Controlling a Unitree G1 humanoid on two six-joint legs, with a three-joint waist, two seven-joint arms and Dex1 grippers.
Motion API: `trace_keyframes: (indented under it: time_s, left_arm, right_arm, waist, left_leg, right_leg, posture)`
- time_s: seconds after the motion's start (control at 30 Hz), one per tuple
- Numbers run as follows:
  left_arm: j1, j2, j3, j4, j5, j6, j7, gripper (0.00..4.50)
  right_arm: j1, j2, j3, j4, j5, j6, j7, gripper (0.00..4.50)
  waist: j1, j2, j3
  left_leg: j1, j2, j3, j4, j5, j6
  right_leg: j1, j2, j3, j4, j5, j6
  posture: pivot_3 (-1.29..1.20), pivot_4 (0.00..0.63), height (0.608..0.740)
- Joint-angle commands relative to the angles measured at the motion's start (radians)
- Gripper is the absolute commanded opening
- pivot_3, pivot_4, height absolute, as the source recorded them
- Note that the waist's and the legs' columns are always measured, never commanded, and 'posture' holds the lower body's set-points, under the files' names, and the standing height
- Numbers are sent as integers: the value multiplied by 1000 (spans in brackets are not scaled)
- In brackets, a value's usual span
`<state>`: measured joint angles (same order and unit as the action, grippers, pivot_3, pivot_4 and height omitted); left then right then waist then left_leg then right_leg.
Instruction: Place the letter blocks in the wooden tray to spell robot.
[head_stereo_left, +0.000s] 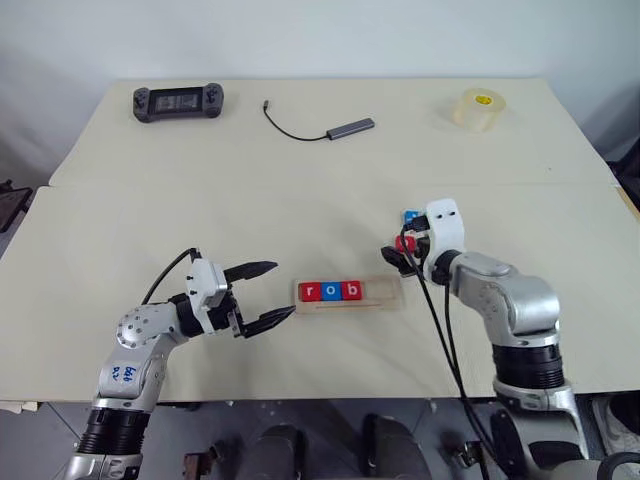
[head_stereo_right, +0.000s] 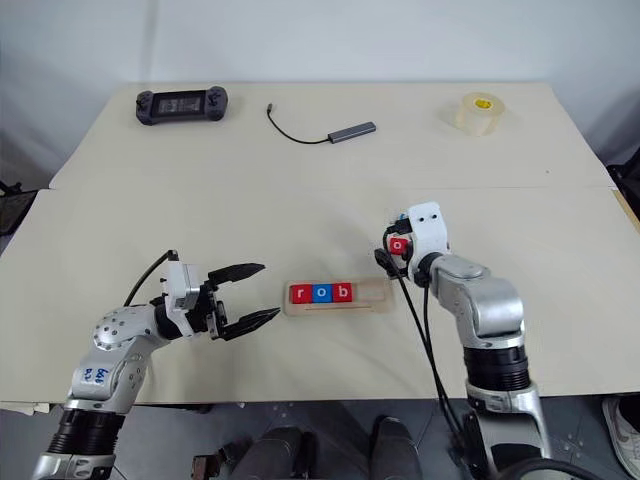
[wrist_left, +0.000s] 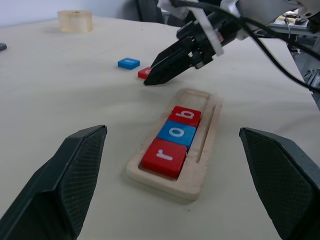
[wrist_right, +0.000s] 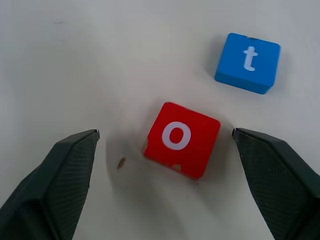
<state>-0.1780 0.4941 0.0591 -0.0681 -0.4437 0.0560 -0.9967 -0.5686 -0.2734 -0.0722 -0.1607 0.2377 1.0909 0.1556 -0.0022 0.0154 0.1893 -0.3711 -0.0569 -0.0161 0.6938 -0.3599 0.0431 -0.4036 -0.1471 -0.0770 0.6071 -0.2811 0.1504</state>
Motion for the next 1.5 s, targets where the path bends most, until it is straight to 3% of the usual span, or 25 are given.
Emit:
trace_keyframes:
  time_s: [0.03, 0.2, 0.23, 0.37, 0.6, 0.83, 0.97, 1.07, 1.27, 1.33, 1.4, 1.5]
  left_arm:
    - [3, 16, 13, -35, -11, 6, 0, 4500]
    - [-5, 21, 11, -30, -12, 8, -5, 4500]
    - [-9, 20, 9, -24, -12, 6, -8, 4500]
    - [-32, 5, 1, 3, -16, -9, -23, 4500]
    - [-116, -30, -27, 107, -9, -41, -92, 4500]
    - [-159, -44, -44, 171, -6, -63, -144, 4500]
    - [-164, -37, -40, 176, -7, -65, -160, 4500]
    - [-158, -25, -28, 161, -12, -59, -163, 4500]
    - [-129, 2, -16, 105, -30, -35, -169, 4500]
    - [-122, 10, -8, 85, -32, -35, -163, 4500]
    - [-115, 17, -3, 73, -30, -35, -160, 4500]
    - [-101, 28, 6, 51, -30, -26, -148, 4500]
  right_arm:
    - [1, 27, -18, -26, -14, 3, -43, 3260]
    - [7, 24, -22, -36, -20, 1, -49, 1534]
    - [9, 17, -25, -44, -19, 2, -45, 1447]
    - [28, -20, -42, -91, -17, 15, -31, 1451]
    - [187, -128, -142, -365, 23, 184, 6, 1451]
    - [389, -57, -213, -618, 41, 333, -6, 1451]
    - [434, -23, -206, -643, 48, 301, 5, 2752]
    - [423, -122, -222, -614, 101, 226, 129, 3713]
    - [441, -516, -191, -429, 143, -124, 537, 3713]
    - [451, -661, -119, -282, 94, -445, 806, 3713]
    - [431, -747, -44, -132, 39, -704, 981, 3713]
    - [323, -764, 66, 84, -28, -944, 1108, 3713]
  waist:
    - [-1, 0, 0]
    - [-3, 0, 0]
    - [-3, 0, 0]
    - [0, 0, 0]
    - [4, 0, 0]
    - [0, 0, 0]
    - [1, 0, 0]
    - [1, 0, 0]
    - [4, -1, 0]
    - [2, -2, 0]
    - [1, -3, 1]
    - [-1, -4, 1]
  left_leg:
    - [0, 0, 0, 0, 0, 0]
    - [0, 0, 2, -1, 0, 0]
    - [0, 0, 2, -1, 0, 0]
    - [0, 0, 2, -1, 0, 0]
    - [-1, -1, 2, -1, 0, 0]
    - [-1, 0, 5, -2, 0, 0]
    - [0, 0, 5, -2, 0, 0]
    - [0, 0, 6, -1, 1, 1]
    - [-1, -1, 6, -2, 1, 2]
    - [0, 0, 6, -2, 1, 2]
    - [0, 0, 8, -2, 1, 2]
    - [2, 1, 8, -2, 1, 2]
  right_leg:
    - [0, 0, 0, 0, 0, 0]
    - [-2, 0, 1, 2, 0, 0]
    - [-3, 0, 1, 3, 0, 0]
    - [-3, 0, 1, 3, 0, 0]
    - [-4, 0, 1, 3, 0, 0]
    - [-5, 0, 3, 2, 0, 0]
    - [-4, 0, 4, 3, 0, 0]
    - [-5, 0, 5, 3, 0, 0]
    - [-4, 0, 5, 1, 0, 0]
    - [-3, 0, 5, -1, 0, 0]
    - [-3, 0, 5, -2, 0, 1]
    - [-1, 1, 4, -3, 0, 1]
  posture:
    - [0, 150, 740]
    - [0, 150, 740]
    - [0, 150, 740]
    - [0, 150, 740]
    - [0, 150, 740]
    - [0, 150, 740]
    - [0, 150, 740]
    - [0, 150, 740]
    - [0, 150, 740]
    - [0, 150, 740]
    - [0, 150, 740]
    - [0, 150, 740]
